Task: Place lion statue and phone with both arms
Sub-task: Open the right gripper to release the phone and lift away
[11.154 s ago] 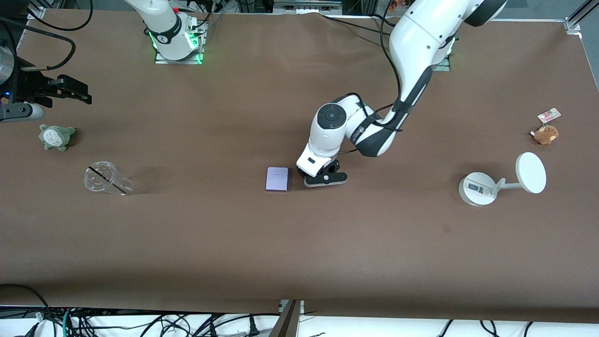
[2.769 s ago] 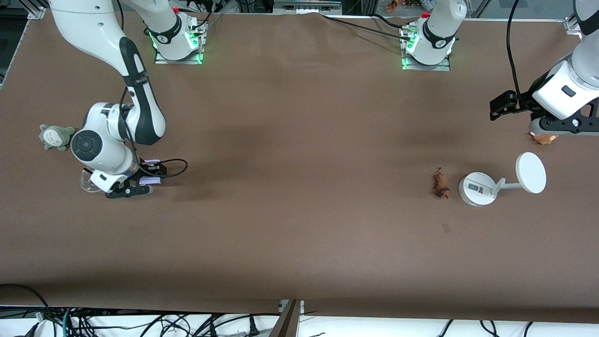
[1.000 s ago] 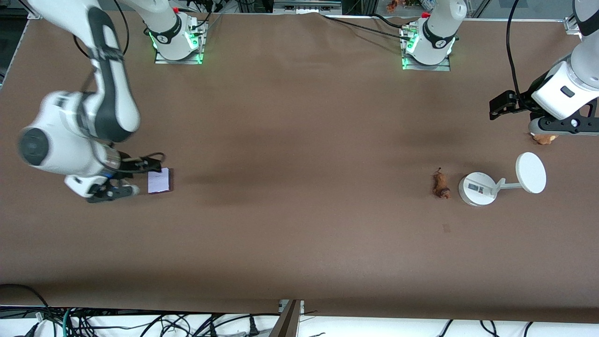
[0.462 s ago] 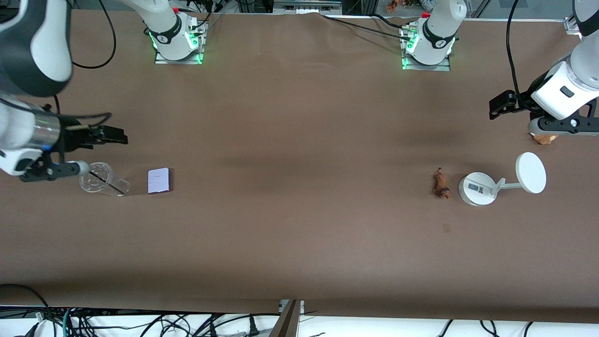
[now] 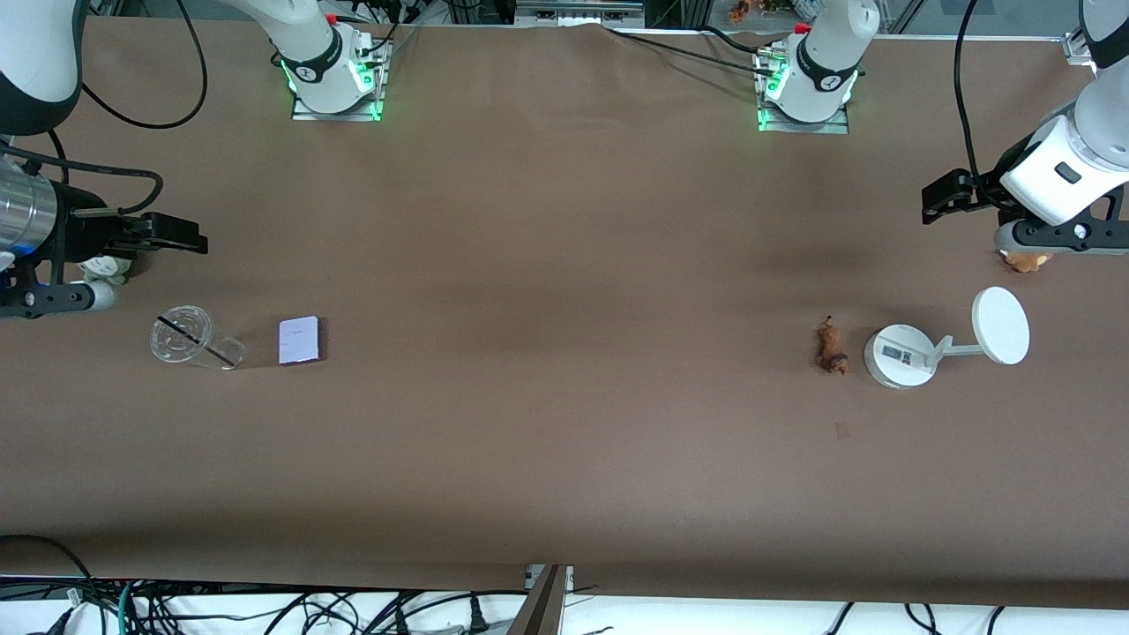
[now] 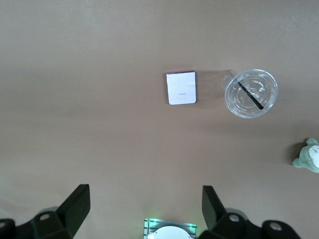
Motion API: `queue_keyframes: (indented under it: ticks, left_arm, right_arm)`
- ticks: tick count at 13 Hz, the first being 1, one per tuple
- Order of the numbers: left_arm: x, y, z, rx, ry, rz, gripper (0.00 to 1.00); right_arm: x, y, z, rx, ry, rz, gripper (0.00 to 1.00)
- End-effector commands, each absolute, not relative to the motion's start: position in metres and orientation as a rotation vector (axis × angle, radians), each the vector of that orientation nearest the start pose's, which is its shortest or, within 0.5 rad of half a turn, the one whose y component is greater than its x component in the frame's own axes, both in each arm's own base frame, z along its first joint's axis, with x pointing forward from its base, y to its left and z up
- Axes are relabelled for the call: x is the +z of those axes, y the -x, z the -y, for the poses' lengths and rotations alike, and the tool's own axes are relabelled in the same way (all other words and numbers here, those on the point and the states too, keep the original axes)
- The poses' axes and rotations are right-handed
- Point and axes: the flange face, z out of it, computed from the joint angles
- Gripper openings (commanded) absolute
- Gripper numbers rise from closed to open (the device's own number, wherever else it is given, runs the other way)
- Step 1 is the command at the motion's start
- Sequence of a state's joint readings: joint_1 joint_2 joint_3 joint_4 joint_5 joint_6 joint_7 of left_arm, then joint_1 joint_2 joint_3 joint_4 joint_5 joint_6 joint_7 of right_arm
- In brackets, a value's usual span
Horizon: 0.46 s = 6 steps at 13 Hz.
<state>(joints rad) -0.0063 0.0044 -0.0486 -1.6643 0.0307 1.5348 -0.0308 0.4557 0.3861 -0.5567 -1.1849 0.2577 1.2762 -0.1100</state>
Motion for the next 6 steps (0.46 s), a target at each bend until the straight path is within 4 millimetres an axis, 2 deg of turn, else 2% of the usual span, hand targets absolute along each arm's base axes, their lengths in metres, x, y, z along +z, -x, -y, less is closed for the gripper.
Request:
queue_keyframes:
  ticks: [1, 3, 6]
  left_arm:
    - [0.58, -0.539, 0.026, 0.206, 3.124, -0.067, 1.0]
    - [0.58, -0.539, 0.027, 0.206, 3.123, -0.07, 1.0]
    - [0.58, -0.539, 0.027, 0.206, 3.123, -0.07, 1.0]
  right_arm:
    - [0.594, -0.617, -0.049, 0.348, 3.051, 0.082, 0.99]
    - [0.599, -0.608, -0.04, 0.366, 3.028, 0.032, 0.99]
    - [0.599, -0.587, -0.035, 0.35, 3.097, 0.099, 0.99]
